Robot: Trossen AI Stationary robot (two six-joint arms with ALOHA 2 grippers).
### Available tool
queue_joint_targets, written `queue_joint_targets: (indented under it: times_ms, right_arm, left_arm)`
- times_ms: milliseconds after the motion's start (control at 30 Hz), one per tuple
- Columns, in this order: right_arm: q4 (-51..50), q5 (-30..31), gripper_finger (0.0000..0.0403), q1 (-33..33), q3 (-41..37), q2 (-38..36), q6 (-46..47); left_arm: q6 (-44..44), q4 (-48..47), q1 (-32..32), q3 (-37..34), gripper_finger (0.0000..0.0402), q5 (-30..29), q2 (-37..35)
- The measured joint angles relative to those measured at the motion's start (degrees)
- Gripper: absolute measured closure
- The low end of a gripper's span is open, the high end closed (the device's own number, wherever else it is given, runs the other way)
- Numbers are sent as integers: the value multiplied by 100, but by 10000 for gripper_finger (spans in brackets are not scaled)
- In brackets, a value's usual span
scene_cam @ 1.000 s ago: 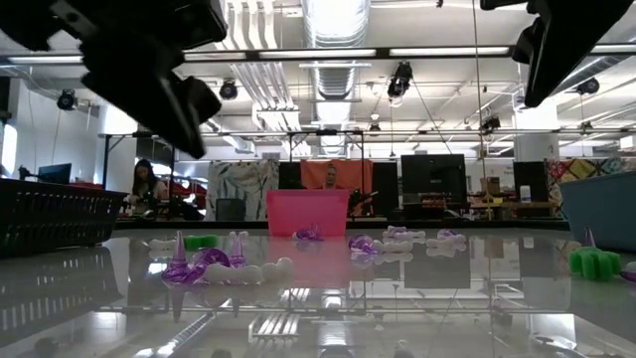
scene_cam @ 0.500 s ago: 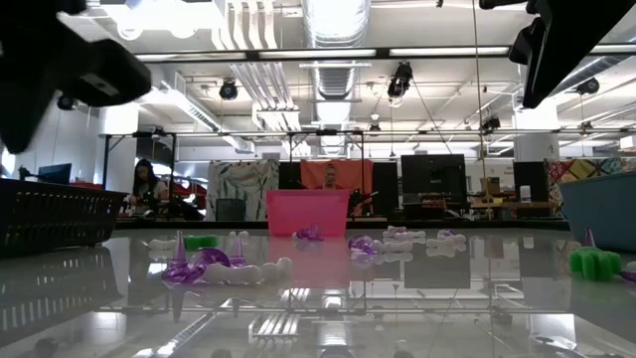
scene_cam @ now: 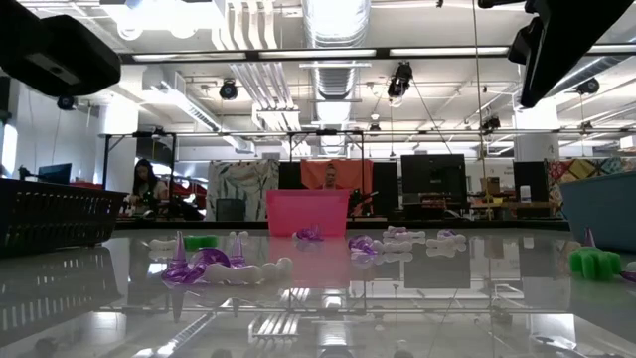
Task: Sort Halloween decoration
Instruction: Put the skeleton toy into the black basket
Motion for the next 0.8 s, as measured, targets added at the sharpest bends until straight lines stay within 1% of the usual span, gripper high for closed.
queue_joint_targets:
  times_ms: [100,200,300,533,633,800]
  right_arm:
    - [75,-2,263,0,0,1,-21]
    - [94,-11,262,0,0,1,-25]
    - [102,-11,262,0,0,1,-55]
    - [126,19,261,0,-2,3,-320]
    - [132,129,261,0,-4,3,-319]
    - [244,139,261,0,-7,3,-284]
  left_arm:
    - [-130,-39,-49,129,333,-5,143]
    - [-162,-301,-66,313,333,-7,226]
    - [-199,-560,-81,448,333,-172,251]
    - [-556,-742,-163,432,333,-367,258]
    - [-645,-761,-180,397,333,-427,258]
    - [-757,-709,-192,334,333,-531,258]
